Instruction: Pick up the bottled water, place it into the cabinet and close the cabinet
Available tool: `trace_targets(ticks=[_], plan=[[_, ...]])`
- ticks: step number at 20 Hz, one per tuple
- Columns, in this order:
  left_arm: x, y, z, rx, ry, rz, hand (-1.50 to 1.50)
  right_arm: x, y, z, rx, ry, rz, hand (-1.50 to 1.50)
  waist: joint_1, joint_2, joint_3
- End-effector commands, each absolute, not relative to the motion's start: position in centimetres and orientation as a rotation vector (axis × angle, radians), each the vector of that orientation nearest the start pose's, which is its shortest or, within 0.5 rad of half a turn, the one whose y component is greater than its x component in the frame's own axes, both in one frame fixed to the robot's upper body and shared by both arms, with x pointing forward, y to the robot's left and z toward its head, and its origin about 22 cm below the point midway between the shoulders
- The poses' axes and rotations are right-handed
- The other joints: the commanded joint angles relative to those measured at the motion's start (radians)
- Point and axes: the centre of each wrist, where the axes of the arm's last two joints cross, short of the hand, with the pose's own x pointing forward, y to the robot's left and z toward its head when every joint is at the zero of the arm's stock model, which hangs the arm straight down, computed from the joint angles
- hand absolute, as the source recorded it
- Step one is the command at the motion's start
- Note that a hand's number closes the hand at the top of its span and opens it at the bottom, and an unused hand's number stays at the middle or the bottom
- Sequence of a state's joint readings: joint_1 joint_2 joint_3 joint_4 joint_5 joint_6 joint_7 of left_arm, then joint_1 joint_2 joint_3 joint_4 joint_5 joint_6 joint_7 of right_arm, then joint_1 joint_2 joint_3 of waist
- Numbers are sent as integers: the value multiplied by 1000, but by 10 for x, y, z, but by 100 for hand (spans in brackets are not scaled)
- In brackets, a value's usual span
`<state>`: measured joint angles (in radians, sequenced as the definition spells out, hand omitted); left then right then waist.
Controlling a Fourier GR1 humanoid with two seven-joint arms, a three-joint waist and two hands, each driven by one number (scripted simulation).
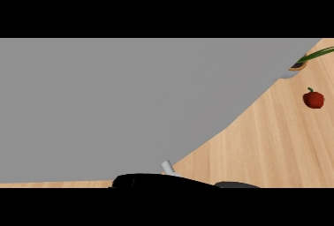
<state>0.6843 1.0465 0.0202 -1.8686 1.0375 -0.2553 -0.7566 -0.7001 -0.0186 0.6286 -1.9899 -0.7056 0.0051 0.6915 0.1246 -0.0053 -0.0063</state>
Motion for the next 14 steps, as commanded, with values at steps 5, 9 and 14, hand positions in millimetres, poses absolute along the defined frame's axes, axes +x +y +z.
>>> trace_targets(ticks=[5,9,14], plan=[[71,443,85,-218,-1884,42,-150,254,2,251,1118,-1217,918,150,-47,5,4],[63,436,88,-207,-1889,78,-150,278,-17,229,1173,-1141,853,150,-87,6,7],[46,450,85,-170,-1901,93,-150,315,-24,207,1142,-1124,775,150,-88,7,6]])
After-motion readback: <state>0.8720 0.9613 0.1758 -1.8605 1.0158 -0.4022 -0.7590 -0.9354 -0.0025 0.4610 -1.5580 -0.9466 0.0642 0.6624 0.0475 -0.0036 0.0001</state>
